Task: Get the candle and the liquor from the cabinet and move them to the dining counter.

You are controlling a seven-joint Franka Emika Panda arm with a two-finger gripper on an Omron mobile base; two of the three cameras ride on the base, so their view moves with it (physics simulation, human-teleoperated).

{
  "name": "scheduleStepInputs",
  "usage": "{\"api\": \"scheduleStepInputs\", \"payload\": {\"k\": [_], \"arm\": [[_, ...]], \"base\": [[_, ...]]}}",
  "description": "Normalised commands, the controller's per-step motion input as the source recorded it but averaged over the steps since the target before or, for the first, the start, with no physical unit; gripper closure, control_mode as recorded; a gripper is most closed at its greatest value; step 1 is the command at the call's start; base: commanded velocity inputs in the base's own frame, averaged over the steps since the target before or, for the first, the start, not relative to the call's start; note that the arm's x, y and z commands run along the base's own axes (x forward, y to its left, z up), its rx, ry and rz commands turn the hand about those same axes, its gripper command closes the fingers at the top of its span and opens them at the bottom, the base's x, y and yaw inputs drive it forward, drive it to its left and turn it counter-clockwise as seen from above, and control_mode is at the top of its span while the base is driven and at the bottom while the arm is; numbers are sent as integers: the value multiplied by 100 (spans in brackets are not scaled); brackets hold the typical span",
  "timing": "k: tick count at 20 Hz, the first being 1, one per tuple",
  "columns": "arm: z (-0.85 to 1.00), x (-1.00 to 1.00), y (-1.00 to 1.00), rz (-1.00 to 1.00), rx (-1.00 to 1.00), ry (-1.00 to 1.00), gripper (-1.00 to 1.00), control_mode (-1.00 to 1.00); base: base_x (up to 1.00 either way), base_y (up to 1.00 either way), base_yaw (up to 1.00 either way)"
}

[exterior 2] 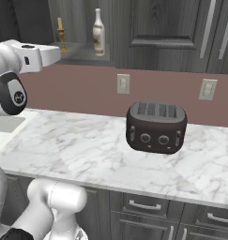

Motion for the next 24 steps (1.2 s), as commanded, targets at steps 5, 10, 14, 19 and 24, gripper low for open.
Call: {"api": "scheduleStepInputs", "payload": {"k": [5,10,14,19,24], "arm": [[0,37,0,0,0,0,-100,-100],[0,33,0,0,0,0,-100,-100],[0,40,0,0,0,0,-100,-100],[0,41,2,0,0,0,-100,-100],[0,35,0,0,0,0,-100,-100]], "base": [[0,0,0],[0,0,0],[0,0,0],[0,0,0],[0,0,0]]}}
